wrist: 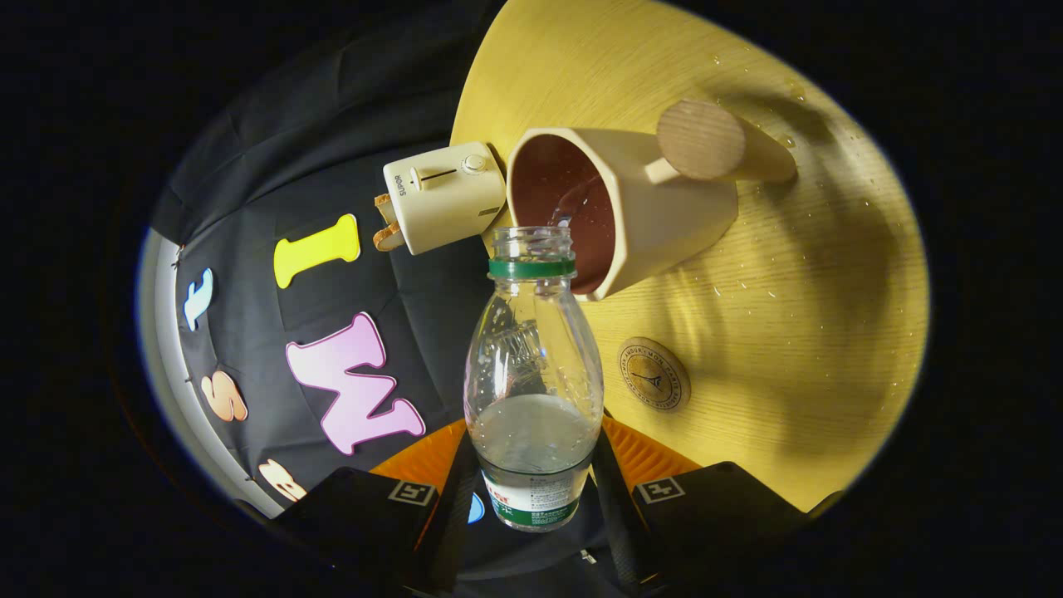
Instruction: Take the bottle from table, then pour the juice into the cup, finally place the bottle on the coaster
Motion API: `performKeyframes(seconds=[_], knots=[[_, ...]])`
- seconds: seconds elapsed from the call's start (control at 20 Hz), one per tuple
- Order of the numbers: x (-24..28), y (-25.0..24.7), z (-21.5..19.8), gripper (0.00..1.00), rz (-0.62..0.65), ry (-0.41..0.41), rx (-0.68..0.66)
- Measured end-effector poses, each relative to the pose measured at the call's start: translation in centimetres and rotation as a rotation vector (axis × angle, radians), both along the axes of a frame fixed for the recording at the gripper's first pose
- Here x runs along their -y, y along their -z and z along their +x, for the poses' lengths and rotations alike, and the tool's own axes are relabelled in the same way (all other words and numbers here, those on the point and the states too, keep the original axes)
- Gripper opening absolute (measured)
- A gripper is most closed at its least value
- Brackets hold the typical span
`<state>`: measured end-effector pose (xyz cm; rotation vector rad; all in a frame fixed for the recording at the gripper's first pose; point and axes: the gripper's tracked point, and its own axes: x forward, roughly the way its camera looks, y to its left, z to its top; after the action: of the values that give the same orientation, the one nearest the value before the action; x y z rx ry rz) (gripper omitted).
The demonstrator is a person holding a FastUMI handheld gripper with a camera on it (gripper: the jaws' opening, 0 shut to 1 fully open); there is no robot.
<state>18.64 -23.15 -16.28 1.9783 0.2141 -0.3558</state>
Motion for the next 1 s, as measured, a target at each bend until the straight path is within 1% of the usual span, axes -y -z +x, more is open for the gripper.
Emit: performKeyframes(seconds=[0.3,0.75,1.0], knots=[[-0.2,0.0,0.2,0.72,0.04,0.008,-0.006],[0.9,-1.0,1.1,0.73,0.147,0.079,0.026],[1.3,-1.4,1.1,0.72,0.174,0.113,0.029]])
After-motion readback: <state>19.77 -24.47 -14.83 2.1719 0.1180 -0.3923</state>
